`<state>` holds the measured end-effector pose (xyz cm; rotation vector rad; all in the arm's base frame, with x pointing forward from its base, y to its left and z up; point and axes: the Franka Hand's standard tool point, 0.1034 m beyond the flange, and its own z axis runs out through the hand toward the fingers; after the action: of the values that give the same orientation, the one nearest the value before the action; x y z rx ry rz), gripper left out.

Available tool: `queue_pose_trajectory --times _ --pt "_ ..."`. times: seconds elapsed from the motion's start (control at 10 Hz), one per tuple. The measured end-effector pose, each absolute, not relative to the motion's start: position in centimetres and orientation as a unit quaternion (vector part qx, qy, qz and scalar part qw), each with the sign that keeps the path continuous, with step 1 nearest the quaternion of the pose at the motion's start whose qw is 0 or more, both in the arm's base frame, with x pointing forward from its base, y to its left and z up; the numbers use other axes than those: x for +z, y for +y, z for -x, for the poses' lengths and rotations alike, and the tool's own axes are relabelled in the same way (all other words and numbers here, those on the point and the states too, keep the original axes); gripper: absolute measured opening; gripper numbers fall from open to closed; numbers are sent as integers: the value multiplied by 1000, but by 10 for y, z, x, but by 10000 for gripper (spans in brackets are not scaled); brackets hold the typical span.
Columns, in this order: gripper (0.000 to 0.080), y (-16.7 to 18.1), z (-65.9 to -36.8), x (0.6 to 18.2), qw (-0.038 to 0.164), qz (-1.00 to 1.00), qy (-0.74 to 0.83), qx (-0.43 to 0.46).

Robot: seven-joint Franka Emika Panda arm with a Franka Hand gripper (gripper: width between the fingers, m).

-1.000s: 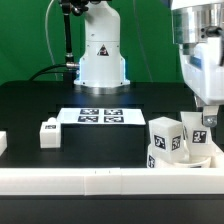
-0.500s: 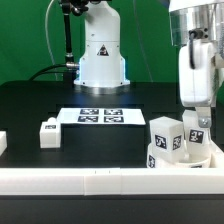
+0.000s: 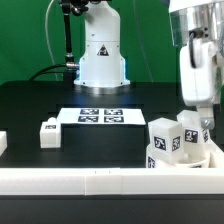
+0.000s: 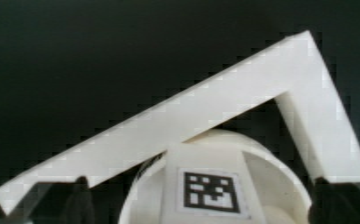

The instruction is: Assemble stool

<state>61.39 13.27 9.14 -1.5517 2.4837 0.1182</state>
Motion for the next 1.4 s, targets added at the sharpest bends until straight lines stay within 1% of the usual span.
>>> queue_pose_trajectory --times 0.1,0.2,0.5,0.6,0.9,1.0,1.2,1.3,1.4 --pt "628 136 -612 97 108 535 837 41" --pt "645 134 -611 94 106 539 835 40" --pt "648 134 -610 93 108 627 771 29" --pt "648 140 -608 94 92 674 732 35" --pt "648 145 -615 104 93 789 607 26" --pt "648 147 -617 106 95 801 590 24" --pt "648 145 -617 105 93 838 537 16" --pt "648 145 -617 105 90 867 491 10" --pt "648 145 -616 104 78 897 435 3"
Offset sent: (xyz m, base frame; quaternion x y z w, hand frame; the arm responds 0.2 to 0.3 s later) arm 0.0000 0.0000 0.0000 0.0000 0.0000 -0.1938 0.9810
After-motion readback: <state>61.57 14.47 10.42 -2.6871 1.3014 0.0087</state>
